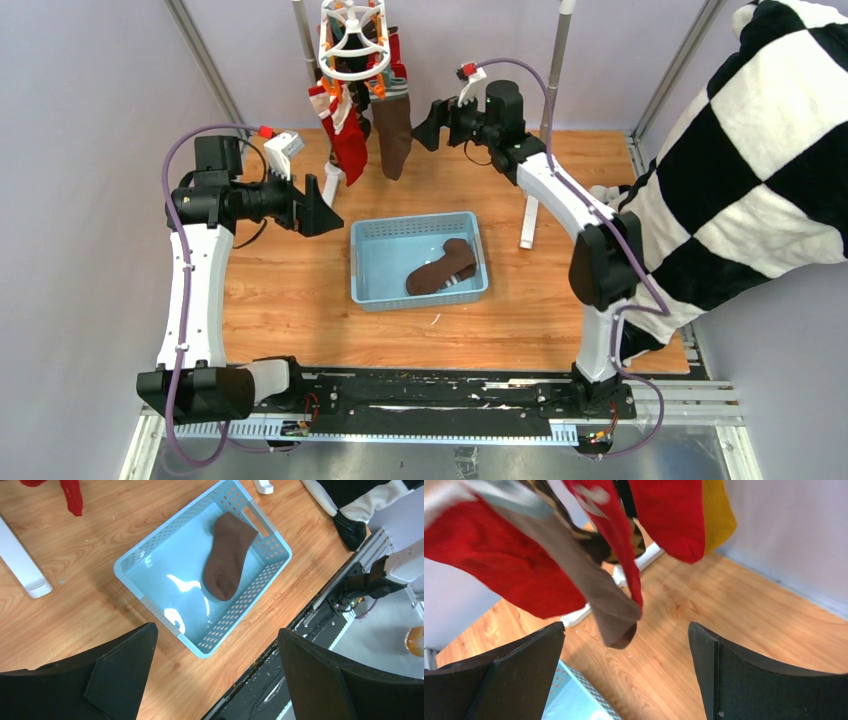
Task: Remove the socks clipped to the hanger
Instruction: Place the sock in the bin, then remove the sock from the hanger.
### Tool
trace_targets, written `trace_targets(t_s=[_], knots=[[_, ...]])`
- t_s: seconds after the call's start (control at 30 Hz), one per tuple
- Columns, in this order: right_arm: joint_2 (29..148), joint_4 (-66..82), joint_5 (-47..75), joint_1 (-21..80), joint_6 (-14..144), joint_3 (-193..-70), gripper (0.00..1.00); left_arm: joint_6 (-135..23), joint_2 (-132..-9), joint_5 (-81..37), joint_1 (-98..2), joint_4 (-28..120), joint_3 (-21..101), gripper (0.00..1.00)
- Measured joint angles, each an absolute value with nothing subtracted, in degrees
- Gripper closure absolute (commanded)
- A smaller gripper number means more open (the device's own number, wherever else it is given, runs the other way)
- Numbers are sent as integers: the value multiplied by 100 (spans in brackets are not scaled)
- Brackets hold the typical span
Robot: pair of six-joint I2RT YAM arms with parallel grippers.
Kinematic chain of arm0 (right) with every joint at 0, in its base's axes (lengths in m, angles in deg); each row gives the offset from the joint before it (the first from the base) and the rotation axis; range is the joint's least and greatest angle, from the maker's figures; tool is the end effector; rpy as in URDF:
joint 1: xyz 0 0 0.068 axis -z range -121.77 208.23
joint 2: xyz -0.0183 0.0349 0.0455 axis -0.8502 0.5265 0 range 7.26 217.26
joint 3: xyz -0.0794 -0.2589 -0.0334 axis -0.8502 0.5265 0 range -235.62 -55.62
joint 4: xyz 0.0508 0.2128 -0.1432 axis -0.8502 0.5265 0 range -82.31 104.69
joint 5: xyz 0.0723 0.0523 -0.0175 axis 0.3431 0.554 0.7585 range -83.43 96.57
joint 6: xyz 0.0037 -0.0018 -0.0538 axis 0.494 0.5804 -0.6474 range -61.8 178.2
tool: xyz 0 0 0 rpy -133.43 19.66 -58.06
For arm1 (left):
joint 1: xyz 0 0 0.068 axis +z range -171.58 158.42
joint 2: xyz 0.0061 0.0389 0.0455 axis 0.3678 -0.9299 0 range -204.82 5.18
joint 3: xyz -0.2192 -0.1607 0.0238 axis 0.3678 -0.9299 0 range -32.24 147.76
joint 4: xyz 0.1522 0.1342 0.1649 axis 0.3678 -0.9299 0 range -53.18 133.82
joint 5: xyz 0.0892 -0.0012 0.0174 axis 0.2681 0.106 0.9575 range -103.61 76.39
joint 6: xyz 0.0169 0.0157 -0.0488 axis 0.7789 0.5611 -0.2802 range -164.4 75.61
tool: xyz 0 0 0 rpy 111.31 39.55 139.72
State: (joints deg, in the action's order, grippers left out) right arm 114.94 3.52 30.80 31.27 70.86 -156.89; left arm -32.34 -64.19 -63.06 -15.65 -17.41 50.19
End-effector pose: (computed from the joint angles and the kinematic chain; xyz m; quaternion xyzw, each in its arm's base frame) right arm 0.4005 0.2201 0.3932 -0.2320 0.6811 0.3721 0.5864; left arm 0.2184 -0.0045 0.4019 0.1944 0.8393 -0.3352 0.3813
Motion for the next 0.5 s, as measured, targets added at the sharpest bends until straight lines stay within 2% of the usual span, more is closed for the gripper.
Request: trace_targets(t_s=[0.2, 0.33, 0.43, 0.5], knots=[[12819, -441, 4452, 3529, 7515, -15794, 1, -3173, -6419, -6424, -1565, -1835, 5019, 0], [13225, -909, 5119, 3499, 7829, -15908, 7, -3151, -6423, -6457, -1565, -1853, 5019, 0], [13223, -1464, 5418, 3444, 8074, -15940, 16, -3149, -6454, -6453, -1565, -1853, 5019, 0], [13206, -1803, 5558, 3400, 8184, -16006, 30, -3149, -6475, -6446, -1565, -1855, 5019, 0]])
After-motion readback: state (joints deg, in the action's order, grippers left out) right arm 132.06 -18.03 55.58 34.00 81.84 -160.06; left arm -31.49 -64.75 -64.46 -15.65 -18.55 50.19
